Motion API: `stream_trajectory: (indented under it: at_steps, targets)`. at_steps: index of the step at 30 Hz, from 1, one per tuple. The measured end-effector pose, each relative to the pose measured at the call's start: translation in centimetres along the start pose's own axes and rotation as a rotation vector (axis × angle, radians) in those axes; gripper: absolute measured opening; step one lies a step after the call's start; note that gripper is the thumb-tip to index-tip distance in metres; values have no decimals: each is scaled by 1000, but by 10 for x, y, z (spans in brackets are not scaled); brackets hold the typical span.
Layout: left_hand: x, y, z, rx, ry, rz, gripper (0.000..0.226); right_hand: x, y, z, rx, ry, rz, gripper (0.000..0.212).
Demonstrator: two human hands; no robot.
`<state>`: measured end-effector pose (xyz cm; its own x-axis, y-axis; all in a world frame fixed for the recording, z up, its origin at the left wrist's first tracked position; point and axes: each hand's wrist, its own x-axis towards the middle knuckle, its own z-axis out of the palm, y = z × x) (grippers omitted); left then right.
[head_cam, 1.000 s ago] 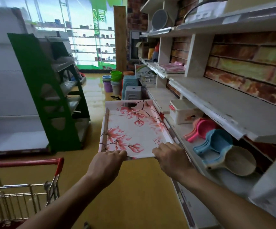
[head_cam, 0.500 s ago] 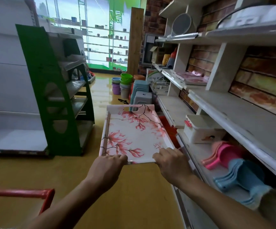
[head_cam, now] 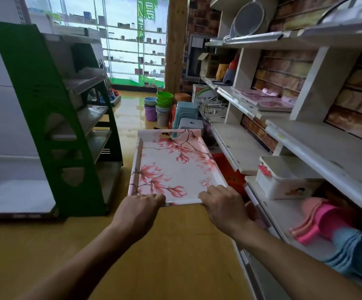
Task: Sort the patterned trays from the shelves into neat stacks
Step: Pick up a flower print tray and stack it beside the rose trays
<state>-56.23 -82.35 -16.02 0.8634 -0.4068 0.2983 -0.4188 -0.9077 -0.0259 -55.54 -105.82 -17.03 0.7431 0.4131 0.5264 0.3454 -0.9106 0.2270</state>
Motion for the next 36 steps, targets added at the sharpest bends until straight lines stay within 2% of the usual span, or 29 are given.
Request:
stream_trajectory:
  at_steps: [9,21,33,34,36]
  targets:
    - [105,-49,33,57,-5,12,23,85,39,76,46,-23,46,15]
    - [285,-97,49,96,68,36,20,227,140,156,47,49,56,15]
    - [413,-153,113,100,104,70,12,320,191,238,26,45,77,9]
    - [427,-161,120,101,110,77,12,331,195,246,25,63,87,10]
    - [457,-177,131,99,120,98,12,353,202,261,19,96,109,29]
